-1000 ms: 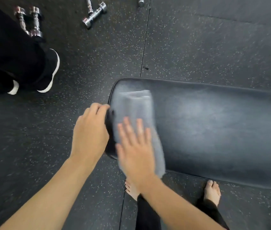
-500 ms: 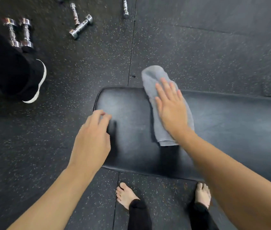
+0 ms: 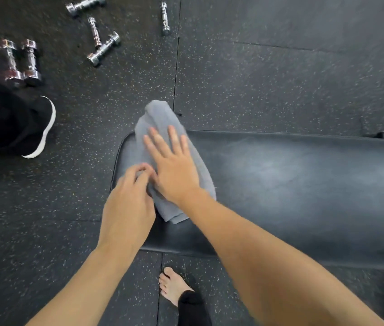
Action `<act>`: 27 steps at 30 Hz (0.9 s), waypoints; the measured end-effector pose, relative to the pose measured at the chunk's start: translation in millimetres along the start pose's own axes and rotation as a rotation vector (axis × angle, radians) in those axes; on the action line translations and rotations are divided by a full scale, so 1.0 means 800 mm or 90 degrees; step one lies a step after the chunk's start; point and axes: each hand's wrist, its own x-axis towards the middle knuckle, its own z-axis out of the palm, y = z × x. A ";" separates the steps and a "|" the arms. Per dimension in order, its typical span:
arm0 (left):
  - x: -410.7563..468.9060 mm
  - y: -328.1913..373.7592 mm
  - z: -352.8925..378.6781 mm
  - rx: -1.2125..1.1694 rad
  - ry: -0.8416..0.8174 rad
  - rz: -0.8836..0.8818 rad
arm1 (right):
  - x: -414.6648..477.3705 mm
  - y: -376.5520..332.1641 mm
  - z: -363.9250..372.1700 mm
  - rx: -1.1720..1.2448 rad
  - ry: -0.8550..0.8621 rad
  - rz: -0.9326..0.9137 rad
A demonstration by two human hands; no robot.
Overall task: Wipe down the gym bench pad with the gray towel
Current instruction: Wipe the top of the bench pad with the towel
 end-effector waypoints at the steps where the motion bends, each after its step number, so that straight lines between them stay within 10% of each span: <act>1: -0.002 -0.001 -0.001 0.004 0.001 -0.009 | 0.011 -0.015 0.002 -0.026 -0.025 -0.027; 16: 0.073 0.111 0.054 0.158 -0.189 -0.062 | -0.171 0.359 -0.086 0.026 0.092 0.257; 22: 0.086 0.087 0.072 0.105 -0.325 -0.145 | -0.102 0.308 -0.078 0.111 0.135 0.185; 27: 0.092 0.082 0.096 0.127 -0.349 -0.154 | 0.045 0.162 -0.066 0.188 -0.096 0.034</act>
